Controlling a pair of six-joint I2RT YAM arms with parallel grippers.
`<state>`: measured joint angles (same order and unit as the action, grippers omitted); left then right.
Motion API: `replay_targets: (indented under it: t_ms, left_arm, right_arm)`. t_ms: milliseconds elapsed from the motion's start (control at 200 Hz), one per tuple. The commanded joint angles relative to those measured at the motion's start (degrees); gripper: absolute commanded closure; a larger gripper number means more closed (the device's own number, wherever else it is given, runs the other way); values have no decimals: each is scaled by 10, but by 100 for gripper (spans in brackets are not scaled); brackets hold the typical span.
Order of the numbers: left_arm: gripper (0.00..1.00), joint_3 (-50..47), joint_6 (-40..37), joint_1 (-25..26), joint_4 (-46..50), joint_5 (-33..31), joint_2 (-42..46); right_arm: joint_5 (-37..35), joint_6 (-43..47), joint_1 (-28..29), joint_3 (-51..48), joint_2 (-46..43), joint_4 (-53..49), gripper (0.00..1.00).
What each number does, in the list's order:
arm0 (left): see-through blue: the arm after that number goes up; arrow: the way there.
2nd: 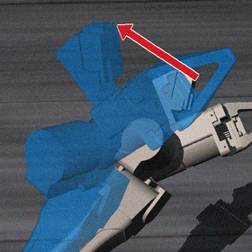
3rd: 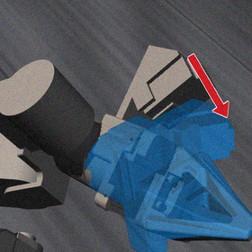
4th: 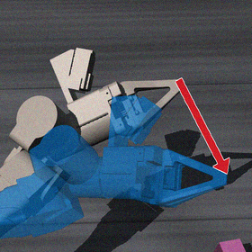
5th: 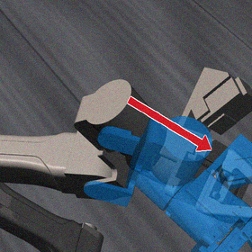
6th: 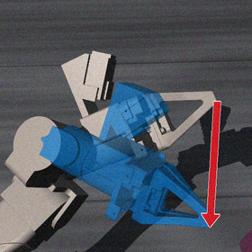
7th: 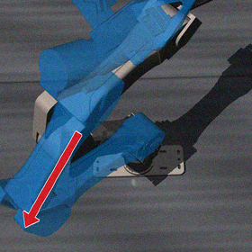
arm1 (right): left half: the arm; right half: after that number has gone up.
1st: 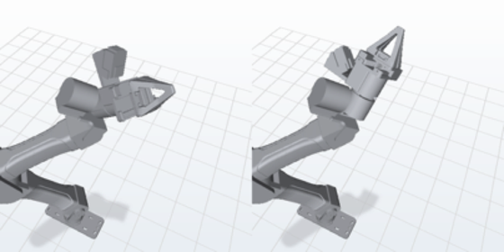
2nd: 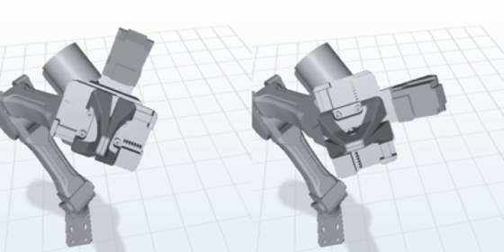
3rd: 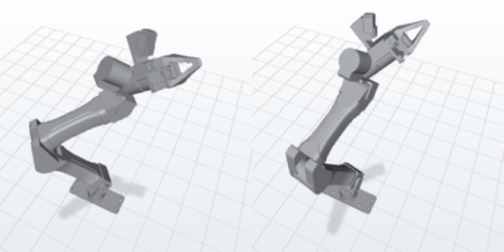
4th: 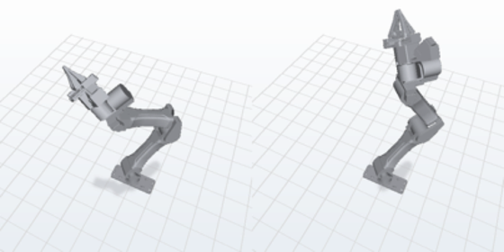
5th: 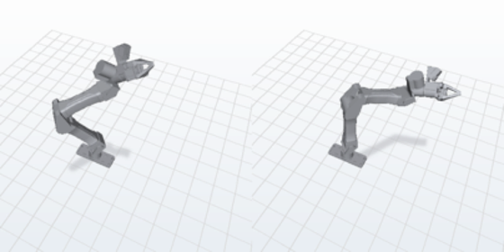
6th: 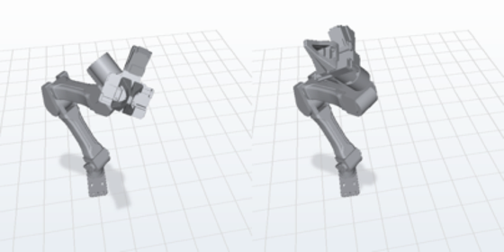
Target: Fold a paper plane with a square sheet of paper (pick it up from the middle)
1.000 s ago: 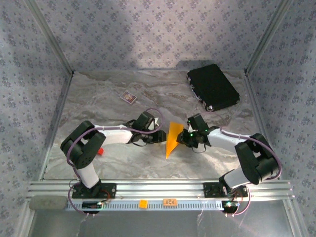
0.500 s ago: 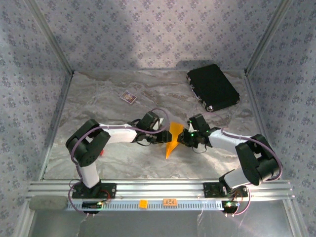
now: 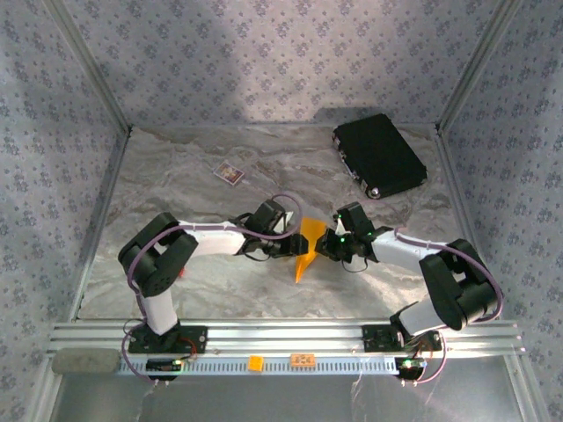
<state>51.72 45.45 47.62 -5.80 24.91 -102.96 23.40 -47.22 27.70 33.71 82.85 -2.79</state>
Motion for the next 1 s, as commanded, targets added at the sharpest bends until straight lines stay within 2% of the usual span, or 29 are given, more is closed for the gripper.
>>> replay_targets:
  t_ms: [0,205,455,680,994]
  left_arm:
    - [44,12,-7,9,-11,28,-14]
    - [45,13,-7,12,-8,28,-15]
    - [63,29,-29,20,29,10,-16]
    - [71,45,-39,24,47,3,-24]
    - [73,63,-55,30,78,-11,-37]
  right_arm:
    - [9,-11,-4,-10,-2,7,86]
    - [9,-12,-5,-12,-1,8,86]
    - [11,-12,-6,-12,-1,10,88]
    - [12,-13,-7,-14,-1,13,88]
    - [13,-14,-8,-15,-2,16,88]
